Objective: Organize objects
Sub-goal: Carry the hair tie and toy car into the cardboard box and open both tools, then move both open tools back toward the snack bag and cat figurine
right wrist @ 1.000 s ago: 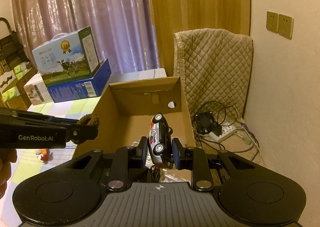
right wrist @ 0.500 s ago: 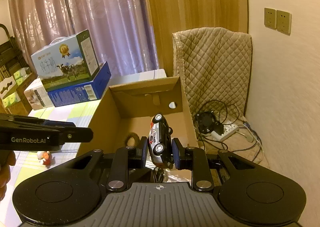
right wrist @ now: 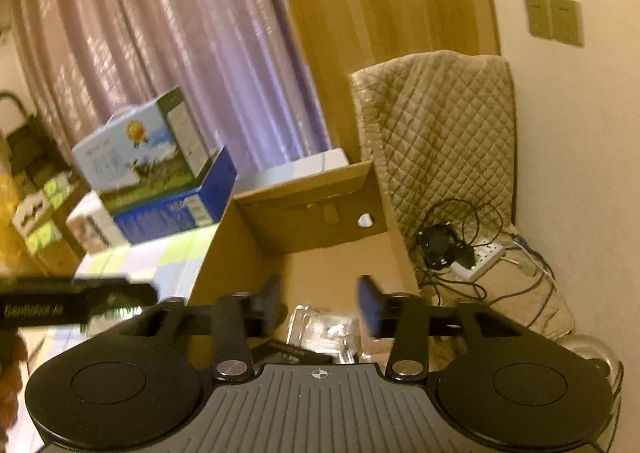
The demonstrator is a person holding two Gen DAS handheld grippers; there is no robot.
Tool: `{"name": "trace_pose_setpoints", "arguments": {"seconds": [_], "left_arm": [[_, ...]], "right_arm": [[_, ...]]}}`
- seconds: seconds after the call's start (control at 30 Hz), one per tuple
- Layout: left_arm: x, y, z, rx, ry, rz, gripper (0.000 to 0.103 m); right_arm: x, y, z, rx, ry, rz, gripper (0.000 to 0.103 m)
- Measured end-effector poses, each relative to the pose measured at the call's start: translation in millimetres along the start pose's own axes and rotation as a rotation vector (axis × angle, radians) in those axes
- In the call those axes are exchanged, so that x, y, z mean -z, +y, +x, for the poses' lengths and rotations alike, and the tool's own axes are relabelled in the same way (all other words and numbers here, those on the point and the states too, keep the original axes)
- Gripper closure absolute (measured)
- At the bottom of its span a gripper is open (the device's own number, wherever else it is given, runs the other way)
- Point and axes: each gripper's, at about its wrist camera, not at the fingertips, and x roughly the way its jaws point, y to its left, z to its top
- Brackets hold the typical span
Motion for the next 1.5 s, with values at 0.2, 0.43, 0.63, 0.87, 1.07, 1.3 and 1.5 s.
{"name": "trace_pose_setpoints", "arguments": {"seconds": [0.2,0.43,0.63,0.87,1.07,1.3,1.5], "left_arm": [[9.3,9.8,-3.1,-0.015,0.006,-0.015,0.059],[19.2,16.0,-11.0,-0.029,0.007,-0.021,0.054],[26.5,17.4,-25.4,-0.048,-0.002,-0.02,0.046],[39.9,21.1,-45.8,-0.066,-0.011,-0.017,0.031],[53.8,29.6,-66.3,-0.084,-0.011,-0.036,0.021],[64.6,47.0,-95.3,-0.138,-0.03,-0.058,0.01],[76.1,66.3,-121.7,-0.183,-0.04,-0.083,0.004]], "right_arm": [[-0.5,-12.1,-7.4,0.017,-0.004,0.035,0.053],[8.7,-4.4,-17.1,0.033,0.001,0.03,0.052],[16.7,8.8,-25.4,0.032,0.027,0.017,0.051],[27.4,27.1,-40.8,0.033,0.024,-0.001,0.039],[36.9,44.2,-50.9,0.038,0.017,-0.01,0.03],[42.0,68.5,-62.2,0.029,0.029,-0.027,0.026],[50.8,104.9,-69.2,-0.03,0.044,-0.062,0.026]]}}
